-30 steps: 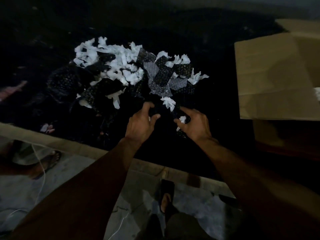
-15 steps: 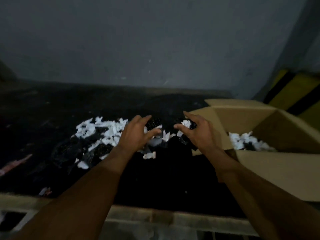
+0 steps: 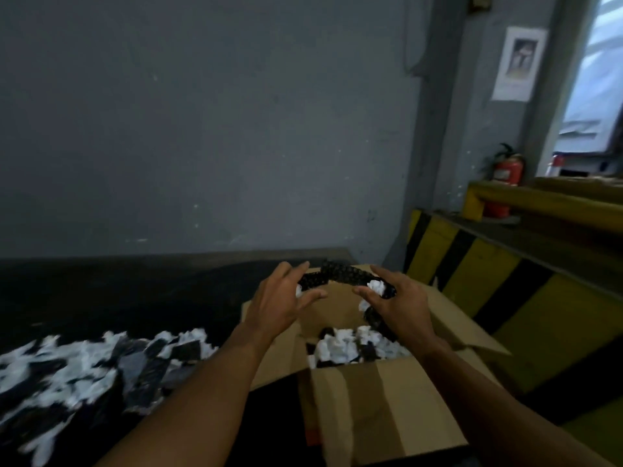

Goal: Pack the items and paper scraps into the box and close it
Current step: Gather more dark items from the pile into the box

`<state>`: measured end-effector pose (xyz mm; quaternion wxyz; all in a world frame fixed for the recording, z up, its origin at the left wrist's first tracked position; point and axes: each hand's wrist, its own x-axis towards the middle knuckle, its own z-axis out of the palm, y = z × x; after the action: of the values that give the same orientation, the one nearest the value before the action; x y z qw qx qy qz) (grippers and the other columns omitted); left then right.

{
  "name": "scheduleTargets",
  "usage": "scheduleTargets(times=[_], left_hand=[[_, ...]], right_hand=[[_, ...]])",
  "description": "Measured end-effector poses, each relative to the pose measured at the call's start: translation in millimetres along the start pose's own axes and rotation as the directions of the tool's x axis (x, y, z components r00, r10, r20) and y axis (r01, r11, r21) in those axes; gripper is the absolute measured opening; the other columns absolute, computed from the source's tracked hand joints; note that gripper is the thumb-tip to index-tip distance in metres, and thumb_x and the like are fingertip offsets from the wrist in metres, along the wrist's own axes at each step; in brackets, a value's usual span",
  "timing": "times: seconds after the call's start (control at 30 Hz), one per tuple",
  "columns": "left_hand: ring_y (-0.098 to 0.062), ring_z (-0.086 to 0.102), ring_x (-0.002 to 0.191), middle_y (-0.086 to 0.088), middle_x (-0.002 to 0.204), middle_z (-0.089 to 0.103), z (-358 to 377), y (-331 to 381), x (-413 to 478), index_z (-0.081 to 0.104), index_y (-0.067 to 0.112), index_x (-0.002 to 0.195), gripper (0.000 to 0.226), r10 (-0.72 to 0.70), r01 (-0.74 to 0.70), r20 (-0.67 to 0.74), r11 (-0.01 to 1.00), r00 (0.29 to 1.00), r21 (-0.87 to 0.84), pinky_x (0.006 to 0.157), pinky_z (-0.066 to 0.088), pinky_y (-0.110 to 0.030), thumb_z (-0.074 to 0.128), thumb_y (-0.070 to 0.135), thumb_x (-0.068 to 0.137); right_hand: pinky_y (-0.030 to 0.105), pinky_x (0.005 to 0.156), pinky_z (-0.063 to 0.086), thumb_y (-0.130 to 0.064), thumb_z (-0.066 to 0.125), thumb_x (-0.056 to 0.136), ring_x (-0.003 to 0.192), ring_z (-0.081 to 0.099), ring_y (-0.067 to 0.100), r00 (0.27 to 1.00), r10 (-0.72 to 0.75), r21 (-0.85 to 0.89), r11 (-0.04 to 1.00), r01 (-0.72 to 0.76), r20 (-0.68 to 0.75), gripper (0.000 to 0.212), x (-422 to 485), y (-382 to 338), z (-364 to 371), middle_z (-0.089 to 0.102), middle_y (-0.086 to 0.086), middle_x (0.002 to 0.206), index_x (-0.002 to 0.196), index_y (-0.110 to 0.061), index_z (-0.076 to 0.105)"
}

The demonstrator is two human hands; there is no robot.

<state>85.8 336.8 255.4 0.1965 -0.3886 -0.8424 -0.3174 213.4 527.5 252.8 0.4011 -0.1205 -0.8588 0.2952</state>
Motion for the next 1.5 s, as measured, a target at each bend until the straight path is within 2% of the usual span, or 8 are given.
scheduleTargets(times=[0.33, 0.53, 0.67, 0.93, 1.07, 1.17, 1.33, 1.5], left_hand=[[-0.024, 0.055, 0.106, -0.006, 0.115, 0.056, 133, 92, 62, 0.054, 0.016, 0.133, 0.07, -0.077, 0.077, 0.001, 0.996, 0.997, -0.054, 0.086, 0.044, -0.032, 0.061, 0.061, 0.08], [-0.022, 0.055, 0.108, -0.005, 0.118, 0.056, 171, 67, 60, 0.057, 0.019, 0.13, 0.064, -0.177, 0.178, 0.101, 0.984, 0.979, 0.001, 0.09, 0.047, -0.034, 0.062, 0.06, 0.08], [-0.027, 0.056, 0.111, -0.008, 0.125, 0.056, 188, 34, 61, 0.057, 0.02, 0.13, 0.063, -0.232, 0.223, 0.17, 0.972, 0.958, 0.069, 0.093, 0.047, -0.039, 0.062, 0.059, 0.081], [-0.031, 0.052, 0.116, -0.012, 0.13, 0.049, 231, -31, 61, 0.05, 0.023, 0.133, 0.066, -0.399, 0.354, 0.379, 0.917, 0.835, 0.186, 0.094, 0.047, -0.045, 0.057, 0.064, 0.082], [-0.033, 0.045, 0.123, -0.009, 0.136, 0.041, 244, -49, 59, 0.044, 0.024, 0.137, 0.063, -0.459, 0.409, 0.462, 0.888, 0.759, 0.209, 0.102, 0.04, -0.046, 0.041, 0.065, 0.089], [-0.034, 0.044, 0.123, -0.01, 0.134, 0.043, 243, -62, 65, 0.042, 0.028, 0.137, 0.068, -0.495, 0.434, 0.492, 0.868, 0.716, 0.241, 0.103, 0.037, -0.049, 0.028, 0.069, 0.085], [-0.032, 0.049, 0.117, -0.015, 0.129, 0.049, 237, -71, 74, 0.049, 0.016, 0.133, 0.047, -0.491, 0.444, 0.461, 0.87, 0.739, 0.215, 0.101, 0.04, -0.04, 0.039, 0.045, 0.097], [-0.031, 0.043, 0.125, -0.014, 0.139, 0.043, 228, -57, 86, 0.043, 0.013, 0.138, 0.053, -0.473, 0.412, 0.443, 0.881, 0.761, 0.234, 0.105, 0.035, -0.04, 0.04, 0.047, 0.097]], right_hand=[[0.03, 0.093, 0.049, -0.051, 0.073, 0.076, 0.112, 0.061, 0.017, 0.996, 0.075, -0.072, 0.995, -0.072, 0.048, 0.059, 48, 142, -81, 0.067, 0.004, 0.121, 0.123, -0.017, 0.065], [0.025, 0.083, 0.05, -0.048, 0.075, 0.076, 0.098, 0.065, 0.014, 0.987, 0.055, -0.026, 0.998, -0.052, 0.151, 0.048, 59, 174, -41, 0.072, 0.0, 0.106, 0.114, -0.018, 0.07], [0.022, 0.085, 0.046, -0.053, 0.073, 0.076, 0.102, 0.063, 0.016, 0.957, 0.095, -0.054, 0.995, -0.084, 0.273, 0.054, 62, 194, 0, 0.07, 0.003, 0.111, 0.116, -0.018, 0.07], [0.024, 0.076, 0.043, -0.054, 0.07, 0.078, 0.097, 0.06, 0.017, 0.819, 0.164, -0.146, 0.984, -0.099, 0.55, 0.041, 77, 219, 72, 0.067, 0.0, 0.107, 0.104, -0.022, 0.072], [0.034, 0.085, 0.05, -0.08, 0.042, 0.075, 0.103, 0.059, 0.022, 0.773, 0.2, -0.208, 0.974, -0.09, 0.603, 0.064, 85, 236, 102, 0.068, -0.001, 0.11, 0.102, -0.031, 0.072], [0.044, 0.093, 0.047, -0.08, 0.035, 0.072, 0.11, 0.056, 0.029, 0.748, 0.237, -0.261, 0.961, -0.089, 0.62, 0.067, 94, 245, 118, 0.066, 0.0, 0.117, 0.106, -0.033, 0.069], [0.041, 0.089, 0.051, -0.066, 0.044, 0.072, 0.106, 0.06, 0.026, 0.737, 0.239, -0.247, 0.964, -0.101, 0.632, 0.052, 102, 242, 125, 0.068, -0.001, 0.112, 0.1, -0.03, 0.07], [0.035, 0.087, 0.052, -0.058, 0.048, 0.08, 0.1, 0.063, 0.023, 0.757, 0.234, -0.229, 0.967, -0.115, 0.61, 0.045, 113, 236, 117, 0.07, 0.0, 0.106, 0.102, -0.025, 0.07]])
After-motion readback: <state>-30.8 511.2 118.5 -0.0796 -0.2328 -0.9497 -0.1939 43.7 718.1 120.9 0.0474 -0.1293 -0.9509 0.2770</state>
